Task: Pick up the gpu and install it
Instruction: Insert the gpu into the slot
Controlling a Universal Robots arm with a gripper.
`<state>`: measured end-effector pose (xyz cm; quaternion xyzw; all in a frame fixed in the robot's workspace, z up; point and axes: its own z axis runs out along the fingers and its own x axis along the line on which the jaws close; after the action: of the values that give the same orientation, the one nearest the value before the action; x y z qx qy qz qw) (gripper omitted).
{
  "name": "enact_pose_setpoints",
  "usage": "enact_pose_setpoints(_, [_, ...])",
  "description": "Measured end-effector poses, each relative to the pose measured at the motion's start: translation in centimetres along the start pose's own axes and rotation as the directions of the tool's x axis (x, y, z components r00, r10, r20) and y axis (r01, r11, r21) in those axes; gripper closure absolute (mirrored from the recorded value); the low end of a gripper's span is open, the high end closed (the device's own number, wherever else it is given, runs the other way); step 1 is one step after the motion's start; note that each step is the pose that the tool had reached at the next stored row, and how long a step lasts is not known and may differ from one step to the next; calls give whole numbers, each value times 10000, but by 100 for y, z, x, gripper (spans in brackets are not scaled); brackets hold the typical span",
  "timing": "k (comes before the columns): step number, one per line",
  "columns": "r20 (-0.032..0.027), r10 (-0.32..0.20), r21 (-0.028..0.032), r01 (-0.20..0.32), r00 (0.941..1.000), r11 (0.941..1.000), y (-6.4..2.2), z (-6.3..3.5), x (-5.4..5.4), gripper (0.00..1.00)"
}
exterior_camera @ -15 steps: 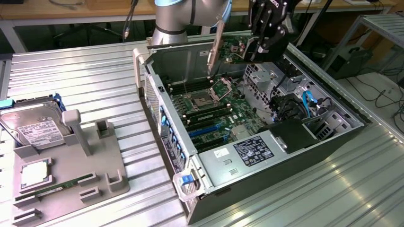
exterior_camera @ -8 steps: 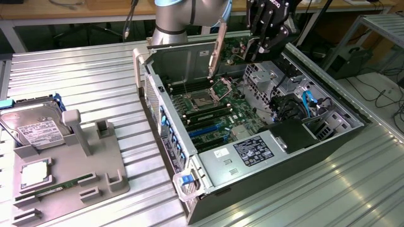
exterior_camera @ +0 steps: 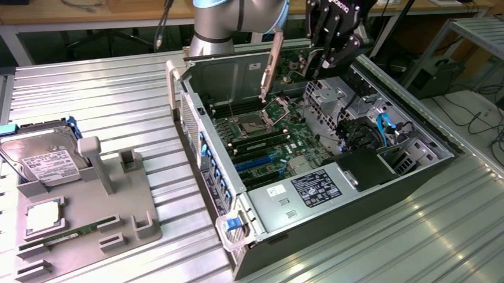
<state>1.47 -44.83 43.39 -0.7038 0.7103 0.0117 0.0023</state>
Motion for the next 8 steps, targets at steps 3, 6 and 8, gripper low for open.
enact_pose_setpoints(3, [-1,-192,-3,192,9998,9998,0,11,-21,72])
enact_pose_setpoints(6, [-9,-313,-6,313,9995,9995,1,20,-72,72])
enact_pose_setpoints(8, [-23,-383,-8,383,9993,9993,1,26,-115,72])
